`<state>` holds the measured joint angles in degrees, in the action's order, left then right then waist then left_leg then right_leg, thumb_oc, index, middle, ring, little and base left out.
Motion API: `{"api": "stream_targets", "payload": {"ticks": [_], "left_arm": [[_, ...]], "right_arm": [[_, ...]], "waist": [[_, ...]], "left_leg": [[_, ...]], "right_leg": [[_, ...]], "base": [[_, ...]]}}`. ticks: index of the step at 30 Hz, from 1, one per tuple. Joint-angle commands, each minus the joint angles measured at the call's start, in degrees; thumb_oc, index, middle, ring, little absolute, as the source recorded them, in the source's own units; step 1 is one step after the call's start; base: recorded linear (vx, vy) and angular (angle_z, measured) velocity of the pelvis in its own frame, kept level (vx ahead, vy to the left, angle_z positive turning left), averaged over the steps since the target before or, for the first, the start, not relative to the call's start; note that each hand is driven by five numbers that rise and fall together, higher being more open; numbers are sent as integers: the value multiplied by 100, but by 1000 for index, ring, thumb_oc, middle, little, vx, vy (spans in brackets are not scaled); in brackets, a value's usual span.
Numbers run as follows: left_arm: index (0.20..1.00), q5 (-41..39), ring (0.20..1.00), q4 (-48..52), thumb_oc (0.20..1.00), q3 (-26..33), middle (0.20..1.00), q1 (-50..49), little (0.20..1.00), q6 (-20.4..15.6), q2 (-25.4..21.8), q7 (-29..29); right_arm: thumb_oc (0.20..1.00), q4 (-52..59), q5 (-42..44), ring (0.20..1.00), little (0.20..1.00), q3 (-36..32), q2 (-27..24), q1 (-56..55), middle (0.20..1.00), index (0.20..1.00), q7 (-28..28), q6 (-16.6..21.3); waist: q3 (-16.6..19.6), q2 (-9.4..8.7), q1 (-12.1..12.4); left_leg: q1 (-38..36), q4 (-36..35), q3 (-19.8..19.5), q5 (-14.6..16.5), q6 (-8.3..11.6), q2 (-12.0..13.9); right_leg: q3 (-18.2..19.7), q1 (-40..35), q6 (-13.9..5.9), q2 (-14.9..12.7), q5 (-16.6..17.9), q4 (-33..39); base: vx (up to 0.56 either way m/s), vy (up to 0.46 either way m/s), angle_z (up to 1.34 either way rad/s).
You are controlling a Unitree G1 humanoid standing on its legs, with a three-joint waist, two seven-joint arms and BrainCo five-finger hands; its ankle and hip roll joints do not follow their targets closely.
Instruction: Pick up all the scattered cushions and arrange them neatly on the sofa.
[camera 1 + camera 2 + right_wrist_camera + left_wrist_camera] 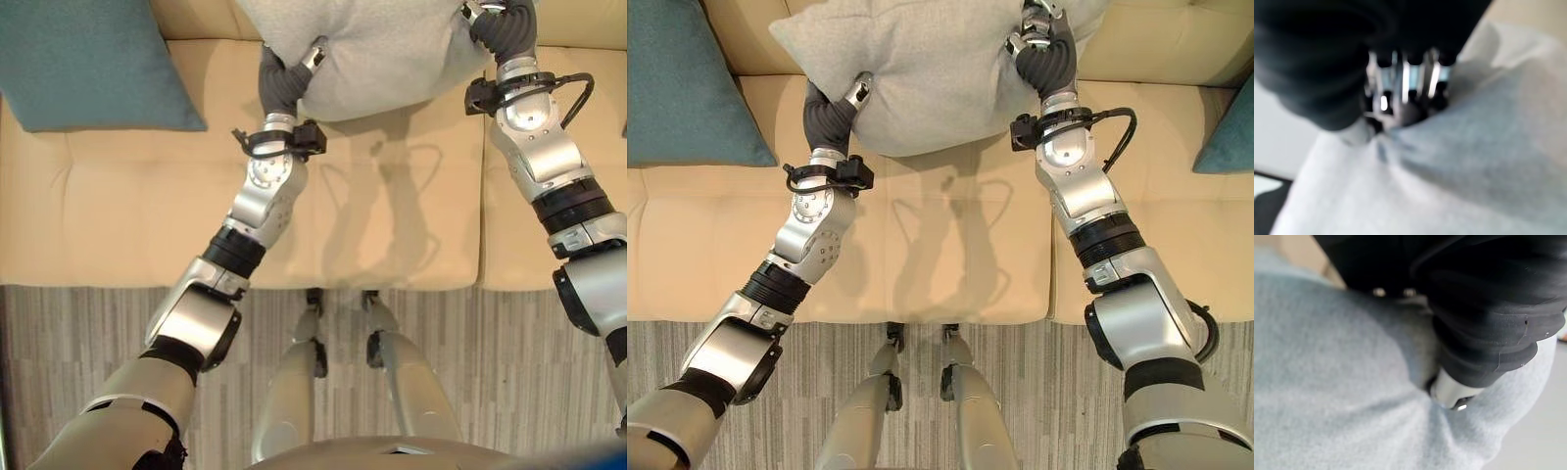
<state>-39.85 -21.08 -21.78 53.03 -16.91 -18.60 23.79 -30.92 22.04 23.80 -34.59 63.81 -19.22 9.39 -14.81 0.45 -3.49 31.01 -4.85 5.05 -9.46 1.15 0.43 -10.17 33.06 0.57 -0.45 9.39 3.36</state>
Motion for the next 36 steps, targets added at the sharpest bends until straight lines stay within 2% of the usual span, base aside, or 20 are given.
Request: {"api": "stream_targets", "payload": {"ticks": [1, 14, 20, 30, 36], "left_arm": [[200, 300, 200, 445, 200, -296, 200, 909, 200, -571, 283, -214], [200, 436, 200, 1721, 200, -201, 200, 738, 200, -592, 309, -228], [200, 488, 200, 2051, 200, -137, 200, 472, 200, -518, 163, -252], [200, 545, 200, 1698, 200, -45, 200, 233, 200, -516, 124, -73], [200, 483, 200, 1346, 200, -31, 200, 149, 200, -462, 140, -32]], "right_arm": [[200, 763, -269, 200, 200, 109, 410, 46, 200, 200, 88, 445], [200, 2245, -539, 200, 200, -397, 93, -825, 200, 200, 132, 454], [200, 2581, -708, 200, 200, -494, -112, -1118, 200, 200, 221, 364], [200, 2304, -965, 200, 200, -501, -152, -918, 200, 200, 5, 372], [200, 2184, -941, 200, 200, -447, -98, -727, 200, 200, -95, 379]], "waist": [[182, -89, -16], [402, -93, -112], [411, -111, -126], [322, -139, -102], [323, -244, -125]], "left_leg": [[-56, -15, 270, -36, 529, 218], [-605, -15, 361, 175, 479, 178], [-713, -15, 386, 178, 442, 161], [-619, -15, 366, 139, 436, 195], [-508, -15, 352, 114, 438, 223]], "right_leg": [[-25, 4, -857, -430, 289, 164], [9, -514, -880, -434, 163, 164], [17, -616, -868, -431, 169, 164], [0, -485, -855, -404, 197, 164], [9, -372, -849, -388, 217, 164]], "base": [[0, 0, 0], [3, 2, 0], [0, 0, 0], [-11, -3, 0], [0, 0, 0]]}}
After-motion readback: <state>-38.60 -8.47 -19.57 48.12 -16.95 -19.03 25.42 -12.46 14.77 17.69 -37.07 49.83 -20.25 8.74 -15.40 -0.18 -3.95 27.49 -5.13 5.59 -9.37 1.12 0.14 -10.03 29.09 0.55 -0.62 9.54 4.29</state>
